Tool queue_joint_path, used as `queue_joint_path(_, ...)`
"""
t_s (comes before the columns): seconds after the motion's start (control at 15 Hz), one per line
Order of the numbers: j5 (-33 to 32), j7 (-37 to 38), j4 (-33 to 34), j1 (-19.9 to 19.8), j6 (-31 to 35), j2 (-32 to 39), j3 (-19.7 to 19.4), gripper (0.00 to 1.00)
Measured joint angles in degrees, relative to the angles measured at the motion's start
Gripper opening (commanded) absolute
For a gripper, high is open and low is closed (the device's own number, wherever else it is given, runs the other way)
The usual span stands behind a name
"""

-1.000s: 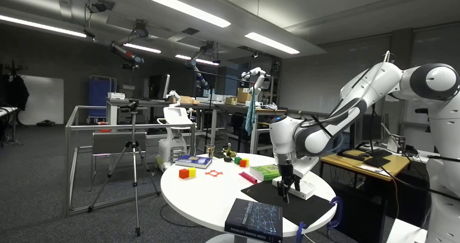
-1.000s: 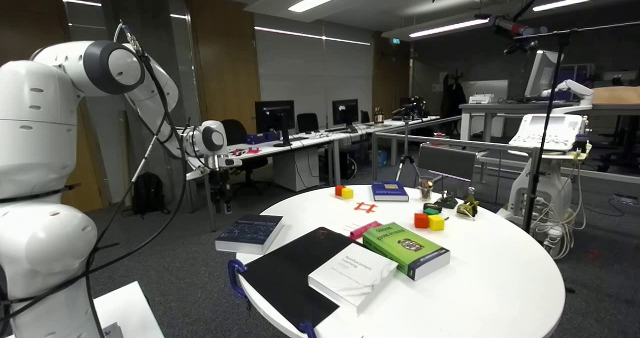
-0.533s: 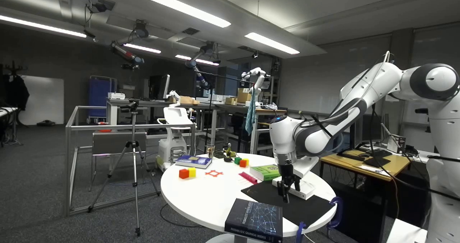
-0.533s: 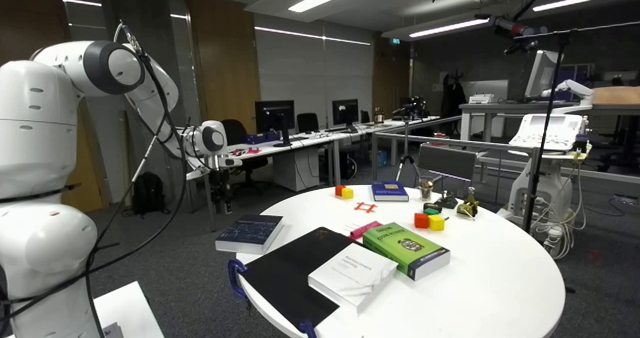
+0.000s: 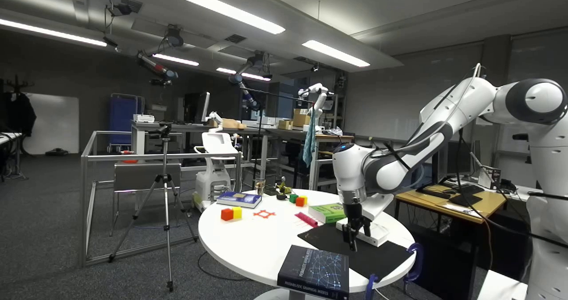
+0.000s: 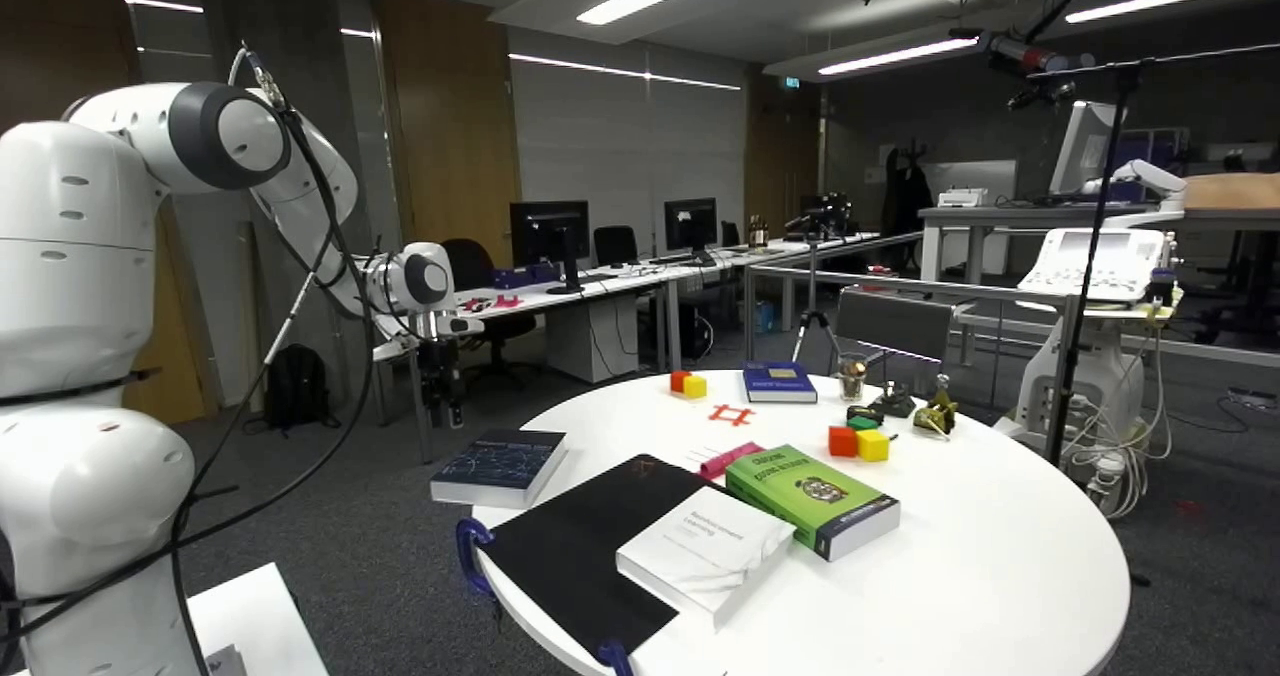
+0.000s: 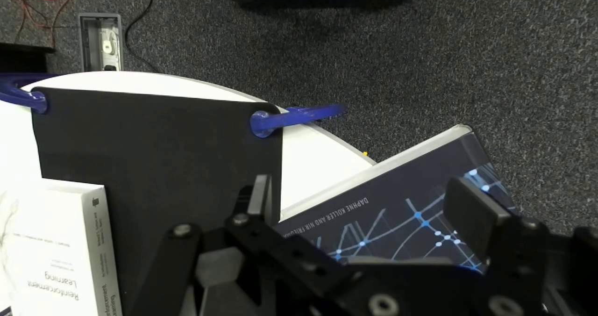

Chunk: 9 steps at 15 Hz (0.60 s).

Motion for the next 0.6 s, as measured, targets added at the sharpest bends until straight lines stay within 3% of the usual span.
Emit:
queue_joint_path(0.27, -4.88, 4.23, 1.71, 1.74, 0.0, 1.39, 1.68, 1.0)
queue_joint_path(0.6, -13.93, 6.99, 8.14, 7.86, -4.16, 7.05, 4.06, 1.0)
